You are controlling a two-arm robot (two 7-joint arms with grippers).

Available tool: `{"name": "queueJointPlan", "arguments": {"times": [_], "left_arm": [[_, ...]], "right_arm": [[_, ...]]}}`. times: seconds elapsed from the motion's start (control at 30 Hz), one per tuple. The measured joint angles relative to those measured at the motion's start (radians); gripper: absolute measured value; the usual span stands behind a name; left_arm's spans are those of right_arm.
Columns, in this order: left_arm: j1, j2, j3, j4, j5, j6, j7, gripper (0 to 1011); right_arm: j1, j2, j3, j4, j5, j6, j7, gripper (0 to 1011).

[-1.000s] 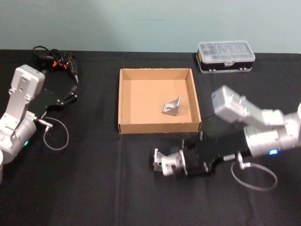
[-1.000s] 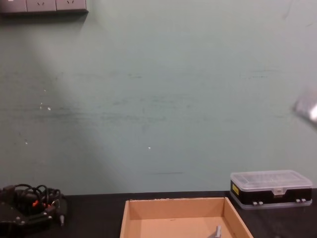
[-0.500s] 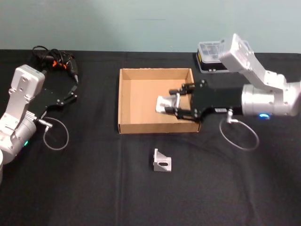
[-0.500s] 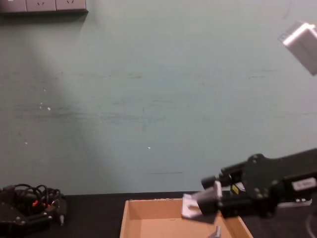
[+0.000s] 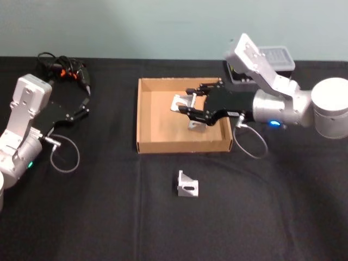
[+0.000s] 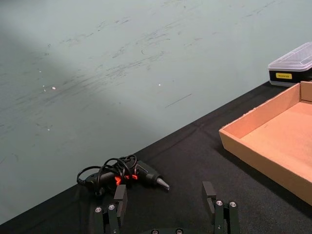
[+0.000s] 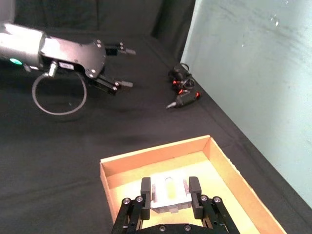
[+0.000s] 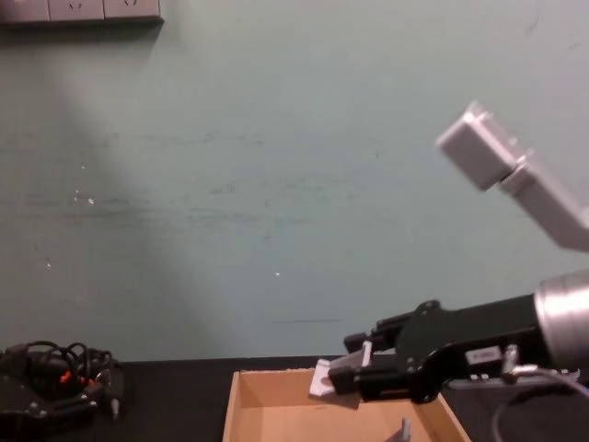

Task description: Use one hand to pick up the angle iron from the table and place it into the box.

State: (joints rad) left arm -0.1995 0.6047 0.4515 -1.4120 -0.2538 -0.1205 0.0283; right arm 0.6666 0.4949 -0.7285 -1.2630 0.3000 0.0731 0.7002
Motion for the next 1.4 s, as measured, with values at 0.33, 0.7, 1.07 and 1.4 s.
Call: {"name": "queueJointPlan", "arguments": {"times": [0.33, 0.7, 1.07, 1.4], "left_arm": [[0.000, 0.000, 0.000, 0.000, 0.000, 0.000, 0.000, 1000], [0.000, 0.000, 0.000, 0.000, 0.000, 0.000, 0.000, 1000], [0.000, 0.000, 0.000, 0.000, 0.000, 0.000, 0.000, 1000], [0.000, 0.000, 0.000, 0.000, 0.000, 0.000, 0.000, 1000]], "right_arm": [[0.054, -0.100, -0.028, 0.176, -0.055, -0.034, 0.019, 472], [0.074, -0.143, -0.032, 0.242, -0.087, -0.053, 0.057, 472], [0.071, -0.151, -0.026, 0.240, -0.112, -0.045, 0.071, 681], [0.053, -0.146, -0.012, 0.215, -0.123, -0.038, 0.063, 959]]}}
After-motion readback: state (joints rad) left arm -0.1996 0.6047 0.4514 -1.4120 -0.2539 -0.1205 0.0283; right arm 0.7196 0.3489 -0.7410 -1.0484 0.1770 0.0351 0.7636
